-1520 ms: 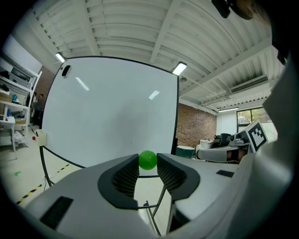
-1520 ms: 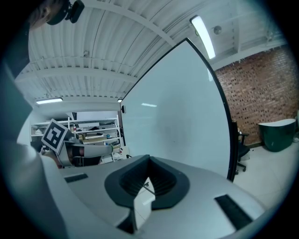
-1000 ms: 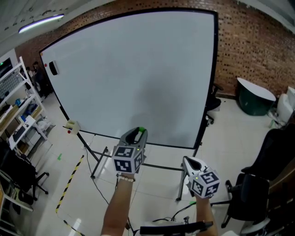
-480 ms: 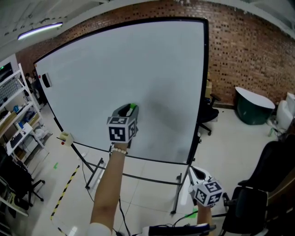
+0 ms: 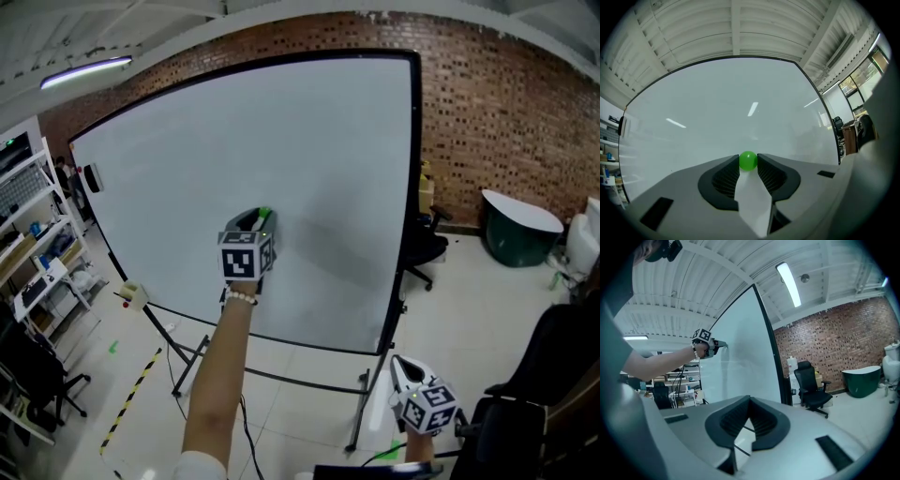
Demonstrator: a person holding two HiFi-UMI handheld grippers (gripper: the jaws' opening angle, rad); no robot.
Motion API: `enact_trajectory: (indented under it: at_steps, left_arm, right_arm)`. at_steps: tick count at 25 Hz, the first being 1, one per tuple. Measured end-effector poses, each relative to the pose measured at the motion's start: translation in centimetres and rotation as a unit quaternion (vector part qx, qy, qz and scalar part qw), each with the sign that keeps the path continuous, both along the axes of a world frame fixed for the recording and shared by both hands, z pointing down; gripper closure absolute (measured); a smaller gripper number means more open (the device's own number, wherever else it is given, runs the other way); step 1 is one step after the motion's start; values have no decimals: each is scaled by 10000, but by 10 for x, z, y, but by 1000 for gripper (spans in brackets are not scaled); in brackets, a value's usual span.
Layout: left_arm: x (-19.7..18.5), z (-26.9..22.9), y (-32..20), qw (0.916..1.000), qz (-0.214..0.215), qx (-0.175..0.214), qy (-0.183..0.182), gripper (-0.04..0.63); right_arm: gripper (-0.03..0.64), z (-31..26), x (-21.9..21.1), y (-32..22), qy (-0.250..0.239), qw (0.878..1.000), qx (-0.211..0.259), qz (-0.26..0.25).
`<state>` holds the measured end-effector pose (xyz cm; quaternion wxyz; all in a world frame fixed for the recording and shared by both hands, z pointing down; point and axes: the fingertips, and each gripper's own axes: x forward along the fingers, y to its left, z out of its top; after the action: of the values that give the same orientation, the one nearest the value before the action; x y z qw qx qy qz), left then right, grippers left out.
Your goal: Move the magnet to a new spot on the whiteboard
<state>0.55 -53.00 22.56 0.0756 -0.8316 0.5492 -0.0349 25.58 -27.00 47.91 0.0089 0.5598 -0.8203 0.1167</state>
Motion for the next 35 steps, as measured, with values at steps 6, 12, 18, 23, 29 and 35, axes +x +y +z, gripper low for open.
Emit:
enact_trajectory:
  at_steps: [6, 12, 18, 23, 29, 35]
  left_arm:
    - [0, 2, -8, 9999, -71, -3, -144, 474]
    - [1, 1, -10, 9998, -99, -2, -199, 474]
    - [-18, 4, 34, 9999, -88, 104, 50, 430]
    - [-57, 44, 101, 9995, -67, -122, 300, 430]
    - [-93, 142, 197, 9954, -176, -633, 702, 589]
    - [-115, 225, 295, 9819, 50, -1466, 1195, 594]
  right_arm:
    - [609, 0, 5, -5, 3, 10000, -29, 1]
    - [609, -2, -3, -7, -2, 10000, -26, -74]
    - [609, -5, -25, 2, 48, 9997, 66, -241]
    - [609, -20, -51, 0, 157, 9988, 161, -429]
    - [609, -19, -91, 19, 157, 9976, 37, -669]
    - [609, -18, -155, 37, 77, 9948, -53, -1011]
